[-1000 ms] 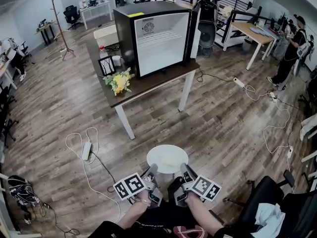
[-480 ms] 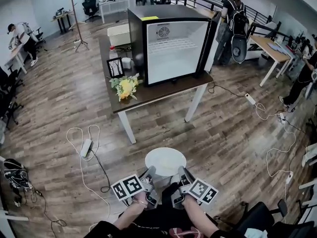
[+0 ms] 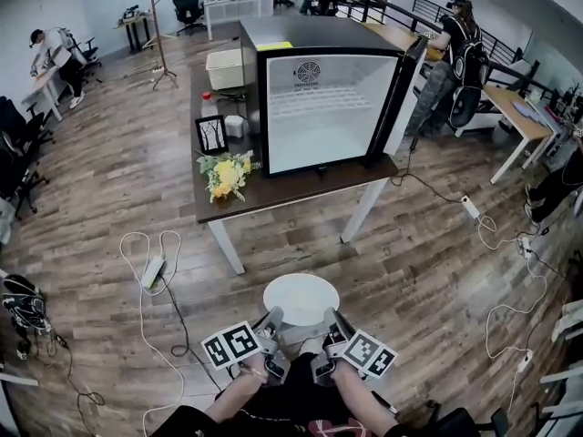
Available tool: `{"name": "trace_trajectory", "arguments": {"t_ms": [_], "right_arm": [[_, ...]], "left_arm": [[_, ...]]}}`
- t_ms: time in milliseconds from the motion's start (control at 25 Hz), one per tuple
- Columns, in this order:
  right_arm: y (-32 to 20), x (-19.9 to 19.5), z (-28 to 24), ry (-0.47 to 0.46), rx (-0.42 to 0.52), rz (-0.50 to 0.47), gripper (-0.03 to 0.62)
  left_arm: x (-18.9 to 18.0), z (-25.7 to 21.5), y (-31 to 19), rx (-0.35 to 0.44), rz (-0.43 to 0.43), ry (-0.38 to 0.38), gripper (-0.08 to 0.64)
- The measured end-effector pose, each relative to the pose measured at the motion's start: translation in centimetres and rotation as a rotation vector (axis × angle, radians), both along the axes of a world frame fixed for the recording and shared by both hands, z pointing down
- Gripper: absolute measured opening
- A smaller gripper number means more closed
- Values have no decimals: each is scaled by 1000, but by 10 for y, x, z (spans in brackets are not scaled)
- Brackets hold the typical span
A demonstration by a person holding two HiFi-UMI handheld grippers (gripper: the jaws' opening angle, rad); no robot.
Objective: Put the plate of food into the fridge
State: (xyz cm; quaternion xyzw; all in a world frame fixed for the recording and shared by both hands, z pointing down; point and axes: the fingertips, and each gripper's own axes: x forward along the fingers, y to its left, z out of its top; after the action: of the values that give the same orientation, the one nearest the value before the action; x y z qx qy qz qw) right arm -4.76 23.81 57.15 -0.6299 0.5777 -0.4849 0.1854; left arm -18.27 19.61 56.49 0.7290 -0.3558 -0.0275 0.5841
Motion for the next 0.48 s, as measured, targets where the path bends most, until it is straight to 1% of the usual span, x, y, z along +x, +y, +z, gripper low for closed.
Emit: {"name": "trace_trajectory", "arguments": {"t_ms": [240, 360, 480], "right_arm": [[-25, 44, 1, 29, 3, -40, 55], [-31, 64, 3, 32, 3, -53, 55], [-37, 80, 3, 33, 4, -65, 55]], "left_arm": [[42, 3, -19, 4, -31, -1, 37], [62, 5, -24, 16, -37, -18, 41], [78, 6, -28, 10, -50, -14, 41]]}}
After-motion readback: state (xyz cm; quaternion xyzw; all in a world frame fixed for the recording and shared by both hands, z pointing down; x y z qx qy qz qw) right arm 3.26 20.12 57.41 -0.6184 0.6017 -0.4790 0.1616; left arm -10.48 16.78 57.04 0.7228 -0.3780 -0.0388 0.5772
